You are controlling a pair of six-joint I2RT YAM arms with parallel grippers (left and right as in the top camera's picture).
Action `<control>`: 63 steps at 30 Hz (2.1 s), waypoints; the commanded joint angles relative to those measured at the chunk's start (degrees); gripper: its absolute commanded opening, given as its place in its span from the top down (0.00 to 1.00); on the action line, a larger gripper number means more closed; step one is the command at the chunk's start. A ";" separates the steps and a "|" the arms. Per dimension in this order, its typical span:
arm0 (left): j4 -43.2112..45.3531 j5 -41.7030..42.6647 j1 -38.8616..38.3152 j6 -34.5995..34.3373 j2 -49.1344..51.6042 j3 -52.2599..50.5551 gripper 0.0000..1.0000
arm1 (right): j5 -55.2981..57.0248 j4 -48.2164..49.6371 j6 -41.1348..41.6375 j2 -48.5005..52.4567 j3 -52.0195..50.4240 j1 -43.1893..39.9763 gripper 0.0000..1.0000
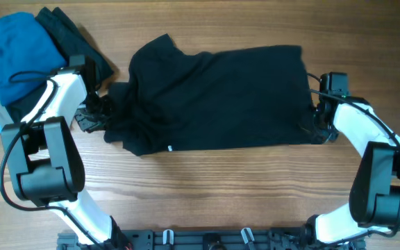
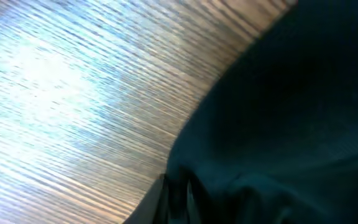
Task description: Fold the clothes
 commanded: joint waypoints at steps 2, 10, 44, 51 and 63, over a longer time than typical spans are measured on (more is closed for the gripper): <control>-0.81 -3.08 0.44 0.17 -1.29 -0.26 0.96 | 9.11 -5.64 4.83 2.84 -3.37 -0.79 0.96; 1.92 7.23 0.42 2.93 -1.29 -0.26 0.96 | 10.08 -7.50 6.34 2.84 -3.37 -2.89 0.96; 50.21 14.91 -14.10 10.78 22.49 13.03 0.96 | -8.20 -8.98 -3.02 -13.09 11.69 -2.86 0.35; 48.87 14.93 -13.84 3.65 14.23 13.05 0.96 | -8.02 14.05 -5.77 -8.26 10.08 -2.86 0.35; 28.68 16.44 -13.90 -1.33 11.87 13.03 0.96 | -7.98 51.39 -8.57 20.06 10.10 -2.95 0.26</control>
